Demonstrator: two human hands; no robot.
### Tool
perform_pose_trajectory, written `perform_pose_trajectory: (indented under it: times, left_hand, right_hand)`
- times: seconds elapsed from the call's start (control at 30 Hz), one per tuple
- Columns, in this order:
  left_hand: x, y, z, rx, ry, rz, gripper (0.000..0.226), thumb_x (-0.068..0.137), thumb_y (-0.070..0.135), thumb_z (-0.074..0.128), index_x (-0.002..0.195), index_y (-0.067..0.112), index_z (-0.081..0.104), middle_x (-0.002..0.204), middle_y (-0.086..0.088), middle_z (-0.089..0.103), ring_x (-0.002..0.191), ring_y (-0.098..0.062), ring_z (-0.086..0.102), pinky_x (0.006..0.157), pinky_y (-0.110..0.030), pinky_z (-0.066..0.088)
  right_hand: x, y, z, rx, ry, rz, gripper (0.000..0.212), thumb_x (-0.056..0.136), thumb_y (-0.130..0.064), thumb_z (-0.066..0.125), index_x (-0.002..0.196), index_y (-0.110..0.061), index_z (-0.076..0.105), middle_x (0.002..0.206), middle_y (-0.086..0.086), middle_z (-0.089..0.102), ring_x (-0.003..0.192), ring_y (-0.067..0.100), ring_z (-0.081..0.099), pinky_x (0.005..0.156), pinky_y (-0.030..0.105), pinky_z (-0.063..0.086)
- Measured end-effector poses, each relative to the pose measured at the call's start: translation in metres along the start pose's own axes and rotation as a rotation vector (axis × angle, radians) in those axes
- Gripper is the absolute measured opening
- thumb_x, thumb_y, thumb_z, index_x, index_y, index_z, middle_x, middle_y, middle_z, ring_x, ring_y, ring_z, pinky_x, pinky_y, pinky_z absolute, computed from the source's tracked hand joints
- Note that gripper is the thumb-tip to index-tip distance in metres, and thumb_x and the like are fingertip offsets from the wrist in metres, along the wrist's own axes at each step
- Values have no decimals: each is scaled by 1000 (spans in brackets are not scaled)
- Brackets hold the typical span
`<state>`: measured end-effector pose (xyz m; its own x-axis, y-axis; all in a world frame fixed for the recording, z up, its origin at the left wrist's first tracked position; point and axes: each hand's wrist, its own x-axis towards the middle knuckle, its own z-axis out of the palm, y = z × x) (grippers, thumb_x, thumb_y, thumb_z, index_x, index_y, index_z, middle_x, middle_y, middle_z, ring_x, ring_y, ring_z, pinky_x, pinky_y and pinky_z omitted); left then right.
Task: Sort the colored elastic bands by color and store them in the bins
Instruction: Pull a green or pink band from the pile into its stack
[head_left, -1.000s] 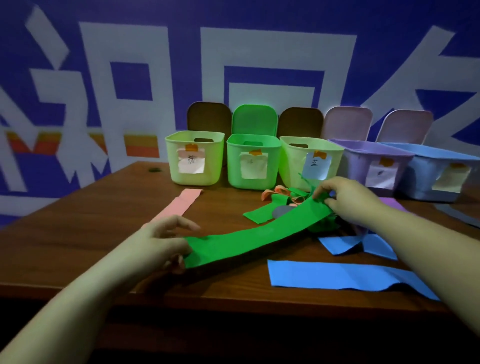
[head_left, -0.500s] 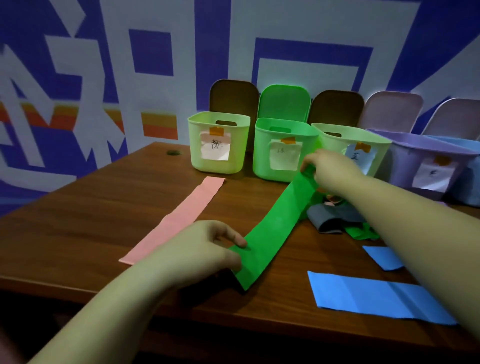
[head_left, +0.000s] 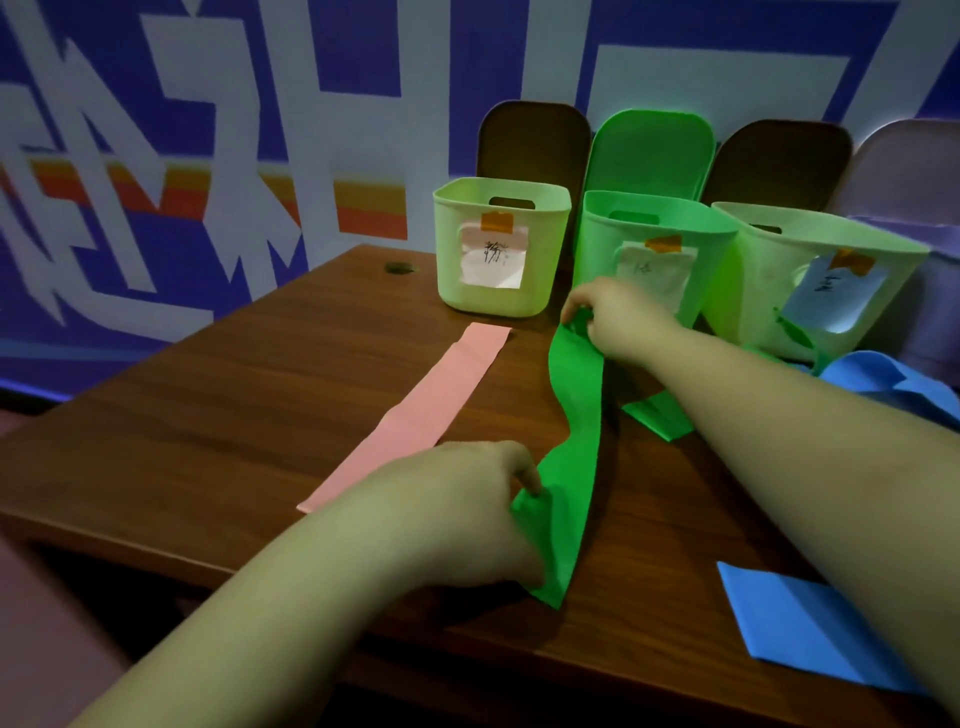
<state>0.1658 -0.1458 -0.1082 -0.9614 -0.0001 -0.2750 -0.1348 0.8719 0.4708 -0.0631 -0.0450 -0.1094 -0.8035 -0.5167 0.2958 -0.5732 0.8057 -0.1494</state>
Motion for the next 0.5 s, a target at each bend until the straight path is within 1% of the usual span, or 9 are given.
perform_pose_trajectory:
  times: [0.03, 0.1, 0.17, 0.2, 0.33, 0.43, 0.5]
  left_hand:
    - [-1, 0, -1, 31, 13, 4, 61, 74, 45, 74, 126, 47, 43, 79, 17, 35, 81, -7, 44, 71, -23, 43]
    - [-1, -1, -1, 41, 36, 9, 59, 73, 46, 74, 125, 45, 46, 77, 17, 37, 74, -6, 43, 65, -21, 40]
    - [0, -2, 0, -7, 52, 10, 56, 72, 42, 76, 121, 43, 49, 77, 15, 38, 67, -5, 42, 58, -18, 37]
    - [0, -3, 0, -30, 54, 12, 55, 72, 40, 77, 120, 43, 50, 77, 15, 38, 67, -5, 43, 56, -17, 37]
    - [0, -4, 2, -111, 23, 23, 53, 69, 39, 79, 114, 43, 51, 77, 14, 41, 68, -6, 46, 57, -16, 36]
    - [0, -2, 3, -155, -7, 23, 56, 68, 40, 80, 115, 42, 51, 78, 14, 43, 68, -5, 47, 56, -16, 36]
    - [1, -1, 4, -154, -23, 11, 57, 68, 39, 80, 117, 40, 51, 78, 14, 43, 68, -6, 47, 57, -16, 37]
  right_hand:
    - [1, -1, 3, -1, -5, 1, 43, 85, 10, 44, 104, -24, 63, 129, 6, 52, 111, 26, 53, 84, 40, 53]
    - [3, 0, 7, -28, -23, 5, 44, 84, 11, 44, 104, -23, 63, 128, 7, 52, 111, 27, 52, 85, 40, 52]
    - [4, 3, 7, -60, -35, 10, 46, 83, 13, 44, 104, -23, 63, 128, 8, 52, 112, 28, 53, 85, 41, 51]
    - [5, 5, 6, -69, -36, 12, 47, 83, 14, 43, 104, -23, 63, 128, 8, 52, 111, 29, 53, 85, 42, 51]
    - [7, 12, -1, -50, -24, 24, 48, 83, 14, 42, 104, -22, 64, 132, 9, 51, 112, 30, 54, 84, 40, 52]
    - [6, 14, -4, -28, -26, 33, 44, 84, 12, 44, 104, -22, 64, 132, 9, 51, 110, 29, 54, 79, 36, 53]
    - [6, 12, -5, -30, -32, 26, 47, 83, 14, 44, 104, -22, 64, 132, 9, 51, 109, 29, 55, 79, 36, 54]
